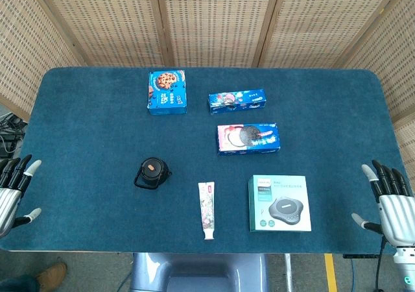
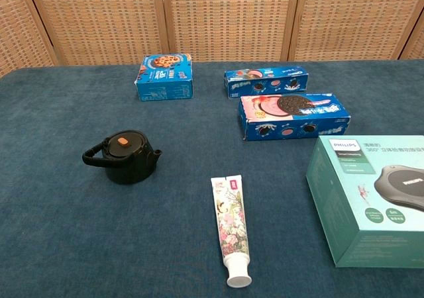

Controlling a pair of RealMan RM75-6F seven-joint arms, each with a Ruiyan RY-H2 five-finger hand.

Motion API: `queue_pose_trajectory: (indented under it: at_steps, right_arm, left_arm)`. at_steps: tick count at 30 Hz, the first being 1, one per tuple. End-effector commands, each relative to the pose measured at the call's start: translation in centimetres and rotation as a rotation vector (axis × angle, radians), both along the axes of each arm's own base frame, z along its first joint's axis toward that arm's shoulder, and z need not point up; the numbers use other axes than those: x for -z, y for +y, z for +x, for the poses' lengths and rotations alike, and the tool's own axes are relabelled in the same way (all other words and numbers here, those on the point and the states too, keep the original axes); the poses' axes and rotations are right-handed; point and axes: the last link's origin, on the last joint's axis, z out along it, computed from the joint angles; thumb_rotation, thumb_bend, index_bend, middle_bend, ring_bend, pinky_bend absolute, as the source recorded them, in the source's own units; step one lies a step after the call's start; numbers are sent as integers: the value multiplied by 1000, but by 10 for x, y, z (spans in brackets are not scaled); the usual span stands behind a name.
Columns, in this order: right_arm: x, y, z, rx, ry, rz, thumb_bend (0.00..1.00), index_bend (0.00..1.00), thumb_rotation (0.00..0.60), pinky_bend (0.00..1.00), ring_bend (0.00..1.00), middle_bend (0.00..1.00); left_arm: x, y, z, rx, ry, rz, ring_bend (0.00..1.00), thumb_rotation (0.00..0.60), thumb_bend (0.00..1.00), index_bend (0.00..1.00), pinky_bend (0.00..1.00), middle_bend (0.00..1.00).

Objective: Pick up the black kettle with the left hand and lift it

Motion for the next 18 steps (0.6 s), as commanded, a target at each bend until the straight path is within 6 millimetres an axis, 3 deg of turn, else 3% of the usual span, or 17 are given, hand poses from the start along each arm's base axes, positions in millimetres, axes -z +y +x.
queue_pose_trajectory:
  at_steps: [1, 7, 11, 13, 14, 15, 18]
  right_arm:
    - [0, 0, 0, 2, 0, 1, 0, 0, 600, 0, 0, 0]
    - [-2, -1, -1, 8, -11, -1, 0, 0, 600, 0, 0, 0]
    - [-3, -2, 0, 8, -16, -8, 0, 0, 600, 0, 0, 0]
    - [-3, -3, -1, 11, -17, -8, 0, 0, 600, 0, 0, 0]
    - [-4, -5, -3, 21, -15, -9, 0, 0, 600, 0, 0, 0]
    - [-3, -6, -3, 25, -14, -10, 0, 0, 600, 0, 0, 0]
    - [-3, -7, -5, 34, -12, -8, 0, 0, 600, 0, 0, 0]
  left_arm:
    - [0, 0, 0, 0, 0, -3, 0, 600, 0, 0, 0, 0]
    - [6, 0, 0, -8, -9, -33, 0, 600, 0, 0, 0, 0]
    - [22, 9, 5, 2, -42, -100, 0, 600, 0, 0, 0, 0]
    - [32, 18, 12, 26, -66, -148, 0, 600, 0, 0, 0, 0]
    - [50, 38, 33, 78, -123, -233, 0, 600, 0, 0, 0, 0]
    - [56, 48, 40, 82, -144, -268, 0, 600, 0, 0, 0, 0]
    - [70, 69, 61, 104, -187, -338, 64, 600, 0, 84, 0, 40]
